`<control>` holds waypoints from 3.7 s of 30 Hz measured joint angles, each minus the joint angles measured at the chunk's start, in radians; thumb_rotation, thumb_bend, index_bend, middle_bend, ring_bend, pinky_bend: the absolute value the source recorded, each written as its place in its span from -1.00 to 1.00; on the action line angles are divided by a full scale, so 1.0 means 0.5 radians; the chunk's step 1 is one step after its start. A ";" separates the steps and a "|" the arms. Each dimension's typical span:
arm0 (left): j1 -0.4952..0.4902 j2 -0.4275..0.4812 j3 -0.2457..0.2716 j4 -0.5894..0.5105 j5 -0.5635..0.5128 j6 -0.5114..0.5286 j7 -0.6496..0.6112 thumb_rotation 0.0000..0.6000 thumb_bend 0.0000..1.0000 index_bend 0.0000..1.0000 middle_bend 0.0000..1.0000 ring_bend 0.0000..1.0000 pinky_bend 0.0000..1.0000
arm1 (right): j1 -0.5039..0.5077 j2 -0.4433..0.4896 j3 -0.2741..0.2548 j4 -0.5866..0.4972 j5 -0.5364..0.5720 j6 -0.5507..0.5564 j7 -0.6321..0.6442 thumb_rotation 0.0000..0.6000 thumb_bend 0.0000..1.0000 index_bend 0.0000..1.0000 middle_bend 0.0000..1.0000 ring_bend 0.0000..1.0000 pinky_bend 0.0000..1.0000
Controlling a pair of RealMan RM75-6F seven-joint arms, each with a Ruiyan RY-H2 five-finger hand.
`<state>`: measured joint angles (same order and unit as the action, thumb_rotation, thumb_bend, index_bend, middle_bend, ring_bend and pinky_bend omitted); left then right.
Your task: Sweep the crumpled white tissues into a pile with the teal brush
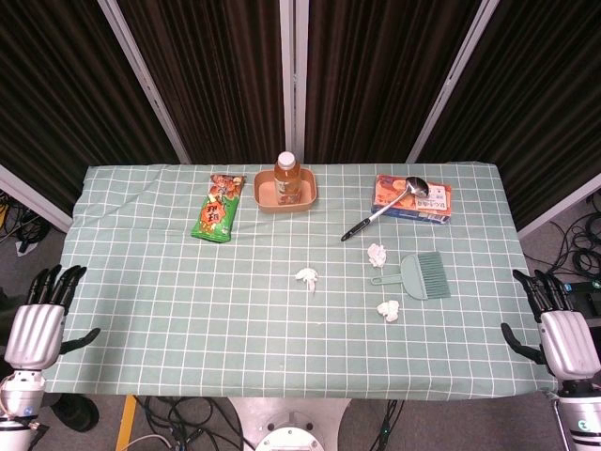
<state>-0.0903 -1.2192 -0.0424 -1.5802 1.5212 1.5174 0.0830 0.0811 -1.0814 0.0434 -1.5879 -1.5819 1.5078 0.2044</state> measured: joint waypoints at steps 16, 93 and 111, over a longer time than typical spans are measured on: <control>0.007 -0.001 0.001 0.012 0.018 0.026 -0.022 1.00 -0.98 -0.85 -0.82 -1.00 -0.96 | 0.092 0.011 0.002 -0.005 -0.026 -0.131 0.009 1.00 -0.40 -0.91 -0.60 -0.99 -1.00; 0.021 -0.005 0.004 0.070 0.029 0.034 -0.119 1.00 -0.98 -0.85 -0.82 -1.00 -0.96 | 0.769 -0.638 0.085 0.496 0.336 -0.746 0.000 1.00 -0.35 0.26 0.26 -0.43 -0.79; 0.048 -0.007 0.021 0.097 0.061 0.086 -0.156 1.00 -0.98 -0.85 -0.82 -1.00 -0.96 | 0.634 -0.964 0.112 0.229 0.327 -0.660 0.489 1.00 -0.34 0.27 0.21 -0.40 -0.79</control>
<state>-0.0663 -1.2227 -0.0318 -1.5316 1.5515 1.5606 0.0048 0.3982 -1.5635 0.0995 -1.4735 -1.4186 1.1780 0.4492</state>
